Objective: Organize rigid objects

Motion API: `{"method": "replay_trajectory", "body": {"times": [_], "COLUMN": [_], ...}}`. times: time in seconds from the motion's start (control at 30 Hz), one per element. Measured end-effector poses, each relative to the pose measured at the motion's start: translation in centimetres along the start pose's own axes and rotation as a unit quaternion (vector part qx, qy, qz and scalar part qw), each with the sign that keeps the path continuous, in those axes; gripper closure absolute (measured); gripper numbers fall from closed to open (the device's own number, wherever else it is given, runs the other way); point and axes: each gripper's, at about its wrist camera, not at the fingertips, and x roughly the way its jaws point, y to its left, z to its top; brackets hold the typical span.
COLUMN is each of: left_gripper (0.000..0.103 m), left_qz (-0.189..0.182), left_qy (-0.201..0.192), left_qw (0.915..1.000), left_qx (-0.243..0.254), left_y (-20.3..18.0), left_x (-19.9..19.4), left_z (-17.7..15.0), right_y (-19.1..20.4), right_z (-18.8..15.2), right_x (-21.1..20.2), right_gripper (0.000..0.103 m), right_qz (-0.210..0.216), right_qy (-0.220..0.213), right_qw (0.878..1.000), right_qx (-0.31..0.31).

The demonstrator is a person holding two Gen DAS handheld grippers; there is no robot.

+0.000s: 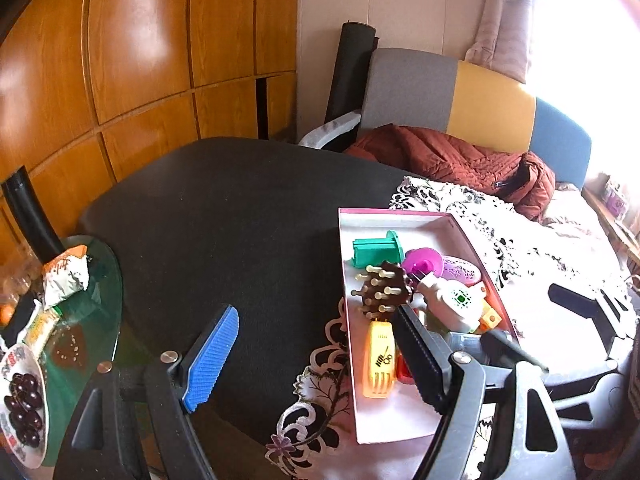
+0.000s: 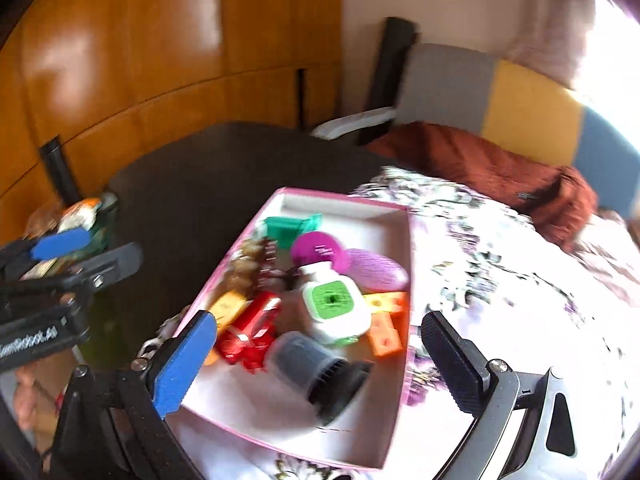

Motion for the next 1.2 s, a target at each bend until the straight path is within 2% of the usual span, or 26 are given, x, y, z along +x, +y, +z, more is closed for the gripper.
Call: {"method": "replay_trajectory", "body": {"times": [0.2,0.4,0.9,1.07,1.2], "left_gripper": [0.022,0.022,0.025,0.04,0.047], "left_qz": [0.009,0.014,0.004,0.007,0.001], "left_qy": [0.002,-0.015,-0.013,-0.02,-0.023], "left_qw": [0.9998,0.9994,0.9998,0.9995,0.9995], "left_qx": [0.018,0.029,0.013,0.022,0.024], "left_y": [-1.7,-2.6,-2.1,-2.2,-2.2], "left_x": [-0.7,-1.8,-2.4,-2.4,-2.4], "left_z": [-0.7,-1.3,-1.4,-1.4,-1.4], "right_y": [-1.9,-2.6,-2.1,-1.9,-1.8], "right_z": [-0.4,-0.8,-1.1,-1.0,-0.9], "right_x": [-1.5,-2.3,-2.7,-2.8,-2.7], "right_gripper": [0.0,0.0,0.0,0.0,0.0], "right_qz": [-0.049,-0.081,-0.088,-0.09,-0.09], "right_qy": [-0.018,-0.026,-0.026,-0.027,-0.026], "right_qw": [0.997,0.993,0.992,0.992,0.992], "right_qx": [0.059,0.083,0.085,0.082,0.081]}}
